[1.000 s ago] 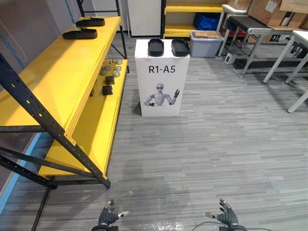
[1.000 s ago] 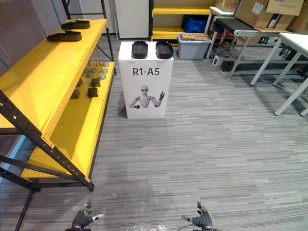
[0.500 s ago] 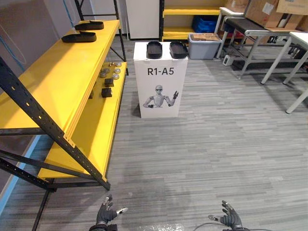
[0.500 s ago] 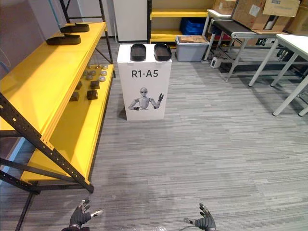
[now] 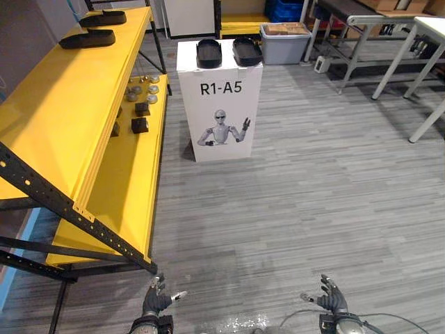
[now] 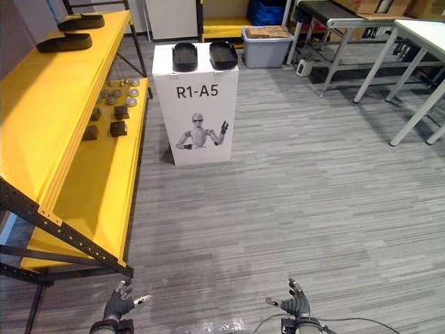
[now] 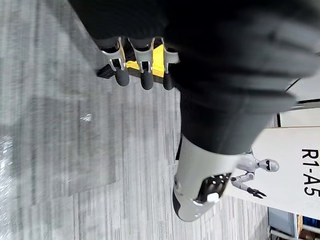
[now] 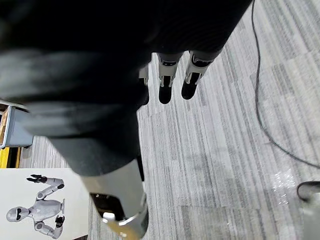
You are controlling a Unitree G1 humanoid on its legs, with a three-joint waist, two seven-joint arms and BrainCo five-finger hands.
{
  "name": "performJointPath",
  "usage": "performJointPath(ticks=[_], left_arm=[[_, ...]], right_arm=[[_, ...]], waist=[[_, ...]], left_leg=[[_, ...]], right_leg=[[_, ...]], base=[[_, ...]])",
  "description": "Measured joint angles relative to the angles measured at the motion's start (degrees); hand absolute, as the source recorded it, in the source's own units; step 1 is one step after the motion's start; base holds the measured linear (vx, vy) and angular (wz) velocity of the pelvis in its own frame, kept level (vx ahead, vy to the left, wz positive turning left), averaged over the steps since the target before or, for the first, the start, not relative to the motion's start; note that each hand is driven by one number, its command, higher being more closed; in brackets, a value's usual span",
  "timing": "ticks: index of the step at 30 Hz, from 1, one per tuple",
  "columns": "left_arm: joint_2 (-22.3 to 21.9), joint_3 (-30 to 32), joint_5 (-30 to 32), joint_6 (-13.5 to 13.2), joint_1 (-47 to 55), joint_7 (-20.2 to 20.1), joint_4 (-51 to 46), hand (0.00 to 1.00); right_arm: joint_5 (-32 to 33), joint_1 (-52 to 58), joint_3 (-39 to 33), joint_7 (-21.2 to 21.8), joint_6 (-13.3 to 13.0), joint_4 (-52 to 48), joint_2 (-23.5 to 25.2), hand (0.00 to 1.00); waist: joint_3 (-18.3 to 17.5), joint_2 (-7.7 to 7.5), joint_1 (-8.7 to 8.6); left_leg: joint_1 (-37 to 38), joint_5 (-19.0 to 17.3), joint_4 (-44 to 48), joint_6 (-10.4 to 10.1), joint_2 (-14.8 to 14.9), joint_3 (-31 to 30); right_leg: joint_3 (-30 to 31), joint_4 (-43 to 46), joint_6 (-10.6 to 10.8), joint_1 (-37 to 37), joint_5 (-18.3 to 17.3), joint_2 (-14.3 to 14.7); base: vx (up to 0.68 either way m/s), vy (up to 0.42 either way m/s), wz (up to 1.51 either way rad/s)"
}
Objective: Walk over and take plastic housings, then place them on the shelf
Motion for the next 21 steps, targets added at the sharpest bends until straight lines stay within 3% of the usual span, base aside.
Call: performJointPath(ticks=[2, 5, 7, 8, 9, 11, 12, 13, 15, 16, 18, 21], left_arm=[[0.7, -0.6, 0.0, 0.2, -0.4, 0.3, 0.0, 0.00], [1.0, -0.6, -0.1, 0.2, -3.4, 1.0, 0.1, 0.00], [1.6, -0.7, -0.1, 0.0, -4.7, 1.2, 0.2, 0.00], [1.7, -1.0, 0.0, 0.0, -4.8, 1.2, 0.5, 0.00], [0.9, -1.1, 0.0, 0.0, -5.2, 1.2, 1.8, 0.00], [0.5, -1.1, 0.0, 0.0, -5.6, 1.2, 2.0, 0.00], [-0.4, -0.9, 0.0, 0.0, -5.4, 1.2, 2.0, 0.00], [-1.4, -0.3, 0.0, 0.0, -4.7, 1.1, 1.8, 0.00], [-2.2, -0.3, 0.0, 0.0, -4.1, 0.9, 0.9, 0.00], [-2.9, -0.4, -0.1, 0.0, -3.1, 0.9, -0.4, 0.00], [-3.6, -0.7, -0.8, 0.0, -2.4, 0.9, -1.7, 0.00], [-3.5, -0.7, -1.2, -0.1, -1.6, 1.0, -2.5, 0.00]], right_arm=[[0.0, -0.1, 0.0, -0.1, 0.4, 0.0, -0.4, 0.00], [0.0, -2.0, 0.0, -0.4, 0.5, 0.0, -1.6, 0.00], [0.3, -2.0, 0.0, -0.6, 0.4, 0.0, -2.3, 0.00], [0.3, -1.7, 0.0, -0.7, 0.4, 0.0, -2.7, 0.00], [0.4, -2.7, -0.1, -0.8, 0.6, 0.0, -3.6, 0.00], [0.4, -3.5, 0.0, -0.8, 0.6, -1.0, -3.5, 0.00], [0.5, -3.4, 0.0, -0.8, 0.5, -1.6, -3.3, 0.00], [1.0, -2.7, 0.2, -0.8, 0.5, -2.3, -2.8, 0.00], [1.8, -2.0, 1.2, -1.1, 0.5, -3.5, -2.2, 0.00], [2.7, -1.5, 1.2, -1.3, 0.3, -5.3, -1.0, 0.00], [2.9, -1.1, 1.2, -1.6, 0.1, -6.2, -0.5, 0.00], [2.9, -1.7, 1.0, -1.6, 0.2, -4.6, -0.6, 0.00]], waist=[[0.5, 0.27, -0.59], [3.0, 1.75, -3.21], [3.1, 1.38, -3.30], [2.8, 0.76, -3.46], [2.6, 2.55, -3.46], [2.8, 2.69, -3.55], [3.0, 2.98, -3.49], [3.2, 3.03, -3.32], [3.9, 2.79, -2.74], [4.1, 2.28, -1.85], [4.2, 1.80, -0.65], [4.6, 1.55, 1.02]], left_leg=[[2.3, -1.1, -0.2, 0.1, 0.3, -0.9], [6.6, -1.5, -3.3, -0.7, 3.7, -4.0], [8.5, -2.0, -4.1, -3.5, 4.6, -4.4], [10.1, -3.2, -3.9, -5.6, 5.1, -4.5], [10.2, -3.1, -1.5, -7.3, 7.1, -4.6], [7.2, -0.5, 5.4, -10.1, 7.8, -4.2], [3.9, 3.6, 15.2, -9.8, 8.7, -3.9], [-0.1, 10.8, 27.7, -9.4, 10.7, -3.9], [-5.5, 9.6, 43.1, -9.4, 14.2, -2.0], [-10.7, 7.3, 50.9, -8.7, 16.3, 0.6], [-17.0, 5.3, 49.6, -8.0, 16.9, 4.3], [-23.2, 3.7, 32.5, -7.7, 13.2, 6.5]], right_leg=[[-2.3, 0.3, -0.2, -3.0, -0.9, -1.2], [-4.4, -9.9, -1.4, -7.3, 0.4, 0.2], [-4.4, -22.2, -2.8, -8.2, 8.4, 0.7], [-4.4, -22.7, -4.9, -8.0, 16.5, 0.6], [-5.2, -17.8, -7.5, -9.3, 14.0, 1.5], [-5.2, -17.1, -8.6, -8.5, 11.4, 2.1], [-5.4, -19.1, -9.6, -5.2, 10.4, 3.1], [-5.3, -23.8, -10.1, 1.1, 10.1, 4.3], [-4.7, -29.3, -10.4, 9.2, 9.9, 6.2], [-3.6, -33.3, -11.1, 15.2, 9.4, 6.8], [-1.6, -37.3, -11.3, 19.5, 9.3, 6.9], [1.1, -41.0, -11.0, 24.3, 8.6, 6.0]], base=[[0.34, -0.002, 0.27], [0.44, -0.091, 0.56], [0.49, -0.162, 0.43], [0.69, -0.276, 0.12], [0.72, -0.305, 0.07], [0.55, -0.238, -0.05], [0.69, -0.273, -0.04], [0.67, -0.257, -0.03], [0.51, -0.173, -0.12], [0.46, -0.131, -0.26], [0.47, -0.089, -0.43], [0.40, 0.009, -0.43]])
